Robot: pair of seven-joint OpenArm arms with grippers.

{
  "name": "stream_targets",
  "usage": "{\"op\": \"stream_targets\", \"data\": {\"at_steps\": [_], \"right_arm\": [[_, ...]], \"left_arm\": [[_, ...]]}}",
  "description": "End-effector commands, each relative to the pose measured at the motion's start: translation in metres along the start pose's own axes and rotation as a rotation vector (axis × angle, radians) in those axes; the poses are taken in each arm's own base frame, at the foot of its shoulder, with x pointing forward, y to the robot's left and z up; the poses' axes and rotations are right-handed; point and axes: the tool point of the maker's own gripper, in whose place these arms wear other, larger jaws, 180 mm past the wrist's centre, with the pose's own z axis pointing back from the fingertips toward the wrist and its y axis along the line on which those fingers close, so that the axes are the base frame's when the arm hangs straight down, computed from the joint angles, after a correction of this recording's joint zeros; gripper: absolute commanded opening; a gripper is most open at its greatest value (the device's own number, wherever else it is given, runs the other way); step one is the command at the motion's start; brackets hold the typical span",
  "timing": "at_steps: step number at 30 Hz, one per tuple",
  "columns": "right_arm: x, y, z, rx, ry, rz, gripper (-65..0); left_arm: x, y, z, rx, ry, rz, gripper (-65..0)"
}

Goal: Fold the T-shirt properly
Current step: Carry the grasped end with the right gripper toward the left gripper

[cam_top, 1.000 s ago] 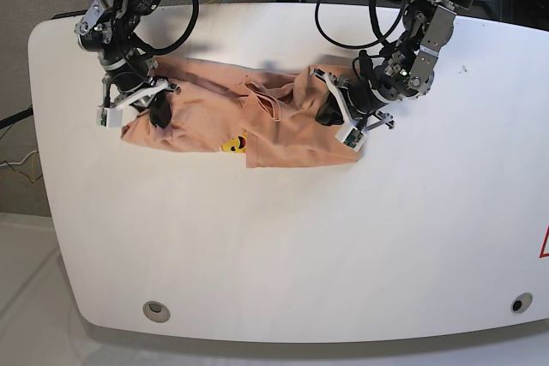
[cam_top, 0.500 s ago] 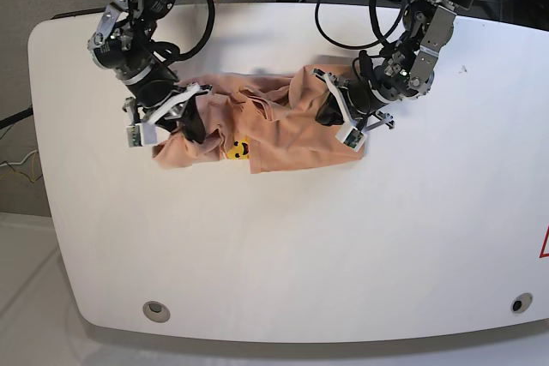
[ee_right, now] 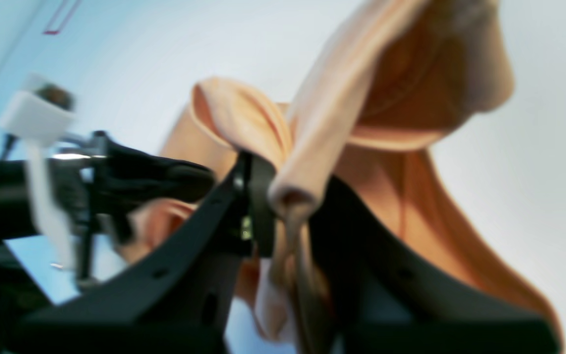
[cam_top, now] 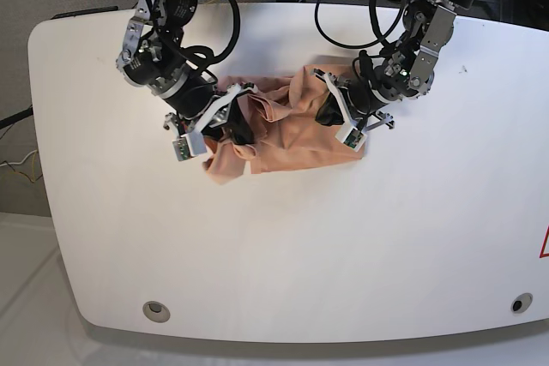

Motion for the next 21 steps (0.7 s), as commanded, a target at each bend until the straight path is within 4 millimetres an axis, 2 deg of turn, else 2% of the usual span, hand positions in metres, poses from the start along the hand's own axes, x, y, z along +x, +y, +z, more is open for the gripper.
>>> {"op": "stream_targets", "data": {"at_steps": [1,12,19,21], "right_arm": [[0.026,0.017,-0.005,0.051,-0.077,0.025,-65.0],[0.037,0.064,-0.029,0.168,-0.065,0.053,-65.0],[0.027,0.083,-0.044,0.225,-0.052,0.027,-65.0],[0.018,0.087,-0.05,0.243,-0.045,0.003,-65.0]], "left_arm": [[-0.011,0.008,0.001,0.033,0.061,-0.016,-62.4],[-0.009,0.002,-0.002,0.023,0.052,-0.004,-62.4],[-0.008,0.002,-0.002,0.021,0.051,-0.002,-62.4],[-0.008,0.002,-0.002,0.021,0.051,-0.002,-62.4]]}}
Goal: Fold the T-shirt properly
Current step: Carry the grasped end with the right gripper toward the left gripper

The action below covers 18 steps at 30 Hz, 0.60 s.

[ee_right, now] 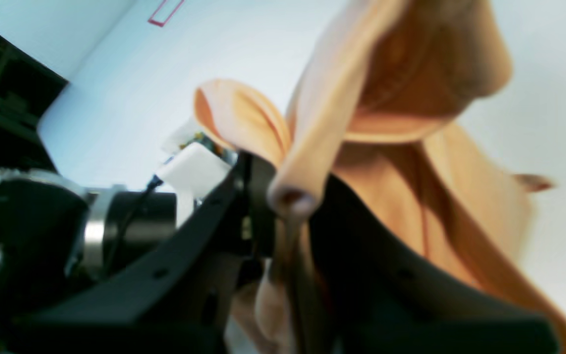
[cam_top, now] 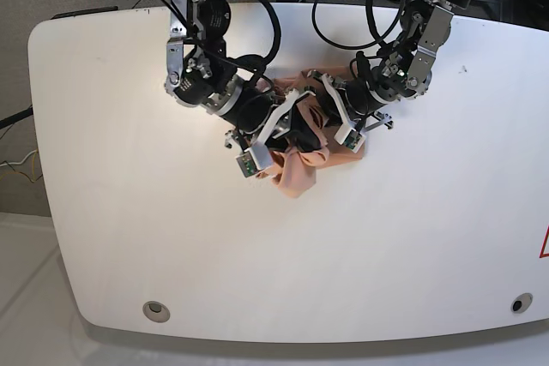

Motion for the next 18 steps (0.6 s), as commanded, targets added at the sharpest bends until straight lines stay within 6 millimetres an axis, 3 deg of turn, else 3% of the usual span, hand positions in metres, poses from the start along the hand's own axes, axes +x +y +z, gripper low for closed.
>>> {"op": "stream_targets", "data": {"at_steps": [1,8,18], "right_arm": [[0.007,0.007,-0.007,0.038,-0.049,-0.019,-65.0],[-0.025,-0.002,-0.02,0.04,0.02,-0.092,-65.0],[-0.029,-0.006,-0.026,0.042,0.035,-0.106,-63.7]], "left_arm": [[-0.01,0.005,0.001,0.02,0.056,-0.014,-62.4],[-0.009,0.004,0.001,0.018,0.053,-0.014,-62.4],[-0.007,0.006,0.003,0.023,0.045,-0.014,-62.1]]}}
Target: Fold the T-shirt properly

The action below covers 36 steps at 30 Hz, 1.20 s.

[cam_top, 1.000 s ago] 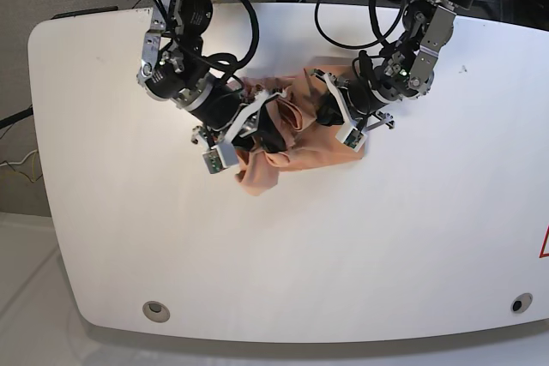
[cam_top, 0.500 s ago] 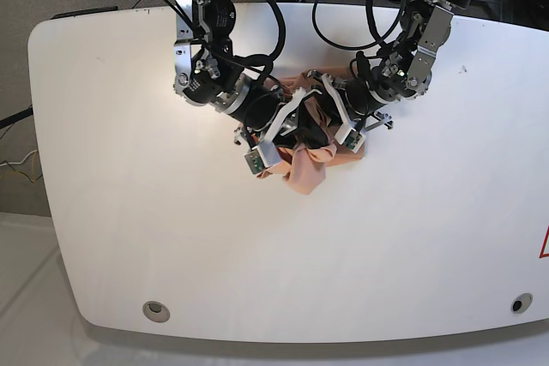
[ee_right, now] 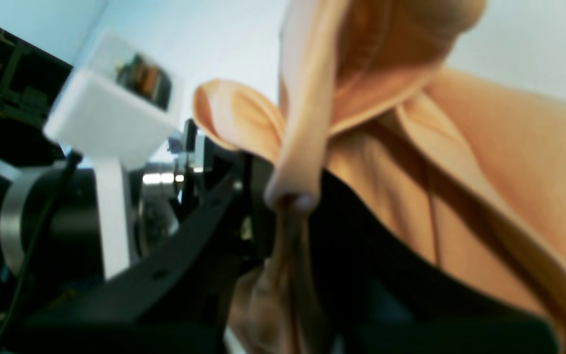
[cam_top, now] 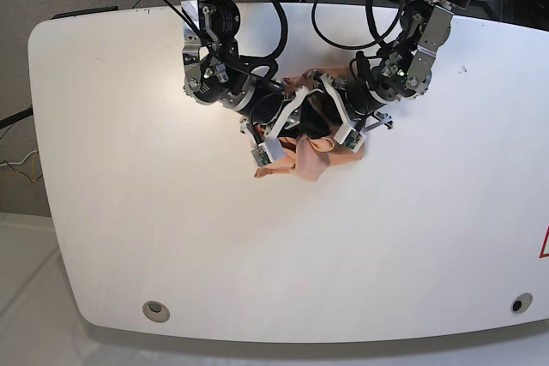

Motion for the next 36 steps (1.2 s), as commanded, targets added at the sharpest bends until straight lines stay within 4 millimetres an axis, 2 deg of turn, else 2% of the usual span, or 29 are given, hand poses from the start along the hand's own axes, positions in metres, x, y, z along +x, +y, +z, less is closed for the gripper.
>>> {"op": "stream_targets", "data": {"at_steps": [1,7,12,14,19,25,36], "right_arm": [[0.017,0.008,0.0,0.027,-0.056,0.012,-63.1],[0.016,0.004,0.003,0.017,-0.052,0.021,-58.3],[0.015,0.001,0.004,0.011,-0.048,0.025,-58.6],[0.015,0.0,0.004,0.01,-0.047,0.026,-58.6],[0.015,0.0,0.005,0.009,-0.048,0.025,-58.6],[0.015,0.0,0.005,0.009,-0.048,0.025,-58.6],[0.016,0.001,0.004,0.011,-0.051,0.026,-58.6]], "left_arm": [[-0.007,0.008,0.003,0.027,0.046,-0.011,-62.1],[0.0,0.024,0.008,0.065,0.022,0.017,-59.9],[0.013,0.039,0.017,0.102,-0.021,0.032,-47.7],[0.024,0.044,0.024,0.117,-0.054,0.032,-39.6],[0.045,0.046,0.035,0.131,-0.119,0.019,-29.5],[0.066,0.041,0.042,0.129,-0.182,0.015,-28.0],[0.088,0.033,0.053,0.125,-0.244,-0.011,-28.0]]}}
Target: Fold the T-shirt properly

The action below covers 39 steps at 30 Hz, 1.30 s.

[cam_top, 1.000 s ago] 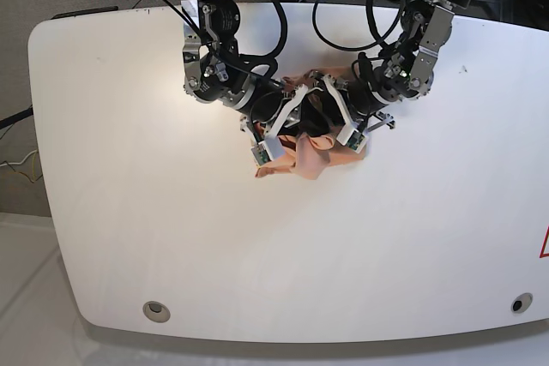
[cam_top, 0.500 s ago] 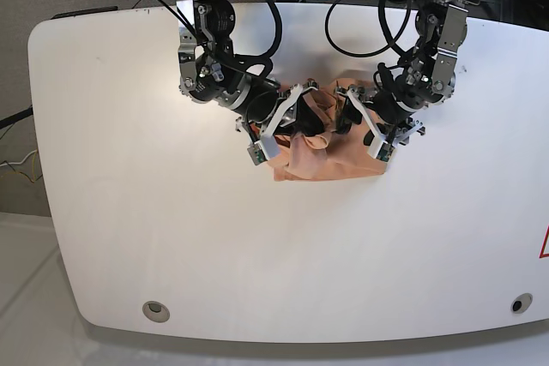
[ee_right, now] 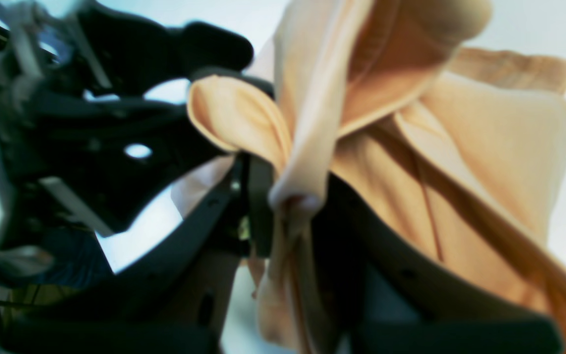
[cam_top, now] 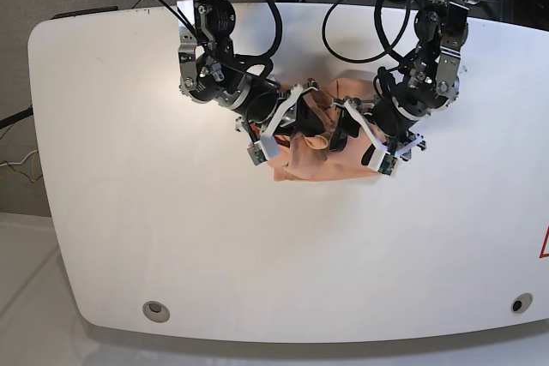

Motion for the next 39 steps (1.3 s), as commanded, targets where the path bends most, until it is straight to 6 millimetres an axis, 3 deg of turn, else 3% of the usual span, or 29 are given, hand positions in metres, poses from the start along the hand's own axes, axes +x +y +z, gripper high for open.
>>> {"op": "stream_targets", "data": {"at_steps": [1,6,16,24,32,36,39], "right_arm": [[0.02,0.008,0.0,0.025,-0.063,0.017,-58.6],[0.03,0.01,-0.002,0.032,-0.078,0.032,-58.6],[0.04,0.039,-0.016,0.11,-0.07,0.102,-58.6],[0.038,0.053,-0.025,0.148,-0.044,0.136,-58.1],[0.018,0.066,-0.048,0.203,0.057,0.165,-57.7],[0.009,0.069,-0.054,0.195,0.092,0.153,-51.9],[0.006,0.071,-0.056,0.186,0.102,0.144,-42.1]], "left_arm": [[0.025,-0.002,0.005,-0.006,-0.074,-0.018,-28.0],[0.04,0.004,0.013,0.016,-0.117,-0.025,-28.0],[0.062,0.055,0.037,0.151,-0.192,0.011,-27.9],[0.064,0.077,0.049,0.211,-0.211,0.031,-27.8],[0.064,0.085,0.053,0.232,-0.215,0.038,-27.8],[0.063,0.085,0.053,0.232,-0.213,0.039,-27.8],[0.063,0.086,0.053,0.232,-0.212,0.04,-27.8]]}}
